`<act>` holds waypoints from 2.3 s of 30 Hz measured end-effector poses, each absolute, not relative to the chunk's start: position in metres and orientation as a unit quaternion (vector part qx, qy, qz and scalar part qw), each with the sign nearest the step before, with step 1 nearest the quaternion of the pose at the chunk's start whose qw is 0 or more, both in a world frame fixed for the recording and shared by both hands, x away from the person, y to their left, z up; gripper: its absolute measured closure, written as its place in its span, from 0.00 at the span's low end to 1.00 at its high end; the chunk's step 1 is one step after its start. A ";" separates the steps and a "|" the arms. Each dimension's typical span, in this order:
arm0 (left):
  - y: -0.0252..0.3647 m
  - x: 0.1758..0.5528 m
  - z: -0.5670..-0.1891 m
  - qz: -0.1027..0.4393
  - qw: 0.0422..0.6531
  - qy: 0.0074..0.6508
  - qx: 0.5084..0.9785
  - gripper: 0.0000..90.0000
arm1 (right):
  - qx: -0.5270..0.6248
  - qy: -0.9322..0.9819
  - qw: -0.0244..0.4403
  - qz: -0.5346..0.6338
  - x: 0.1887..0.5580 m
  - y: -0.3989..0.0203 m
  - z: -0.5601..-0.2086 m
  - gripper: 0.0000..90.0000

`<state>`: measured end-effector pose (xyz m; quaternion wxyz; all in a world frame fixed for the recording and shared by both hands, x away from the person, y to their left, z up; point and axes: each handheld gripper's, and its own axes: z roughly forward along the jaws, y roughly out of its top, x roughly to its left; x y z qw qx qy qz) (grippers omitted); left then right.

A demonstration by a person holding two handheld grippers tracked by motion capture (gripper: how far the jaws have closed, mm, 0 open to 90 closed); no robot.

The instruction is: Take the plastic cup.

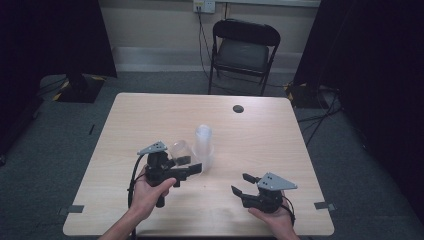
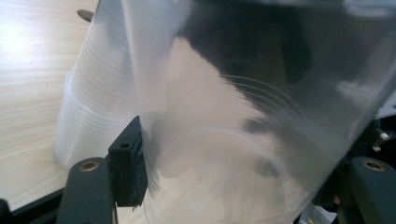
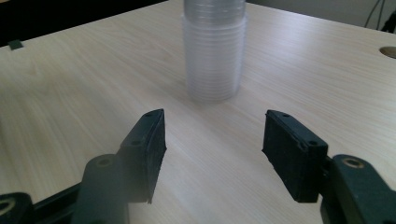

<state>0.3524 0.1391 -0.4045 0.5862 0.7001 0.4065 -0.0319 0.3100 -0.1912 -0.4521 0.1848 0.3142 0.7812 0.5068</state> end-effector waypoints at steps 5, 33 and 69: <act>0.136 0.352 -0.411 -0.065 0.586 0.424 0.688 0.36 | 0.292 0.785 0.185 0.513 0.306 -0.180 -0.451 0.47; 0.129 0.354 -0.424 -0.190 0.584 0.448 0.649 0.37 | 0.214 0.772 0.209 0.561 0.308 -0.133 -0.433 0.71; 0.109 0.345 -0.431 -0.256 0.607 0.418 0.626 0.35 | 0.178 0.727 0.258 0.611 0.314 -0.109 -0.434 0.86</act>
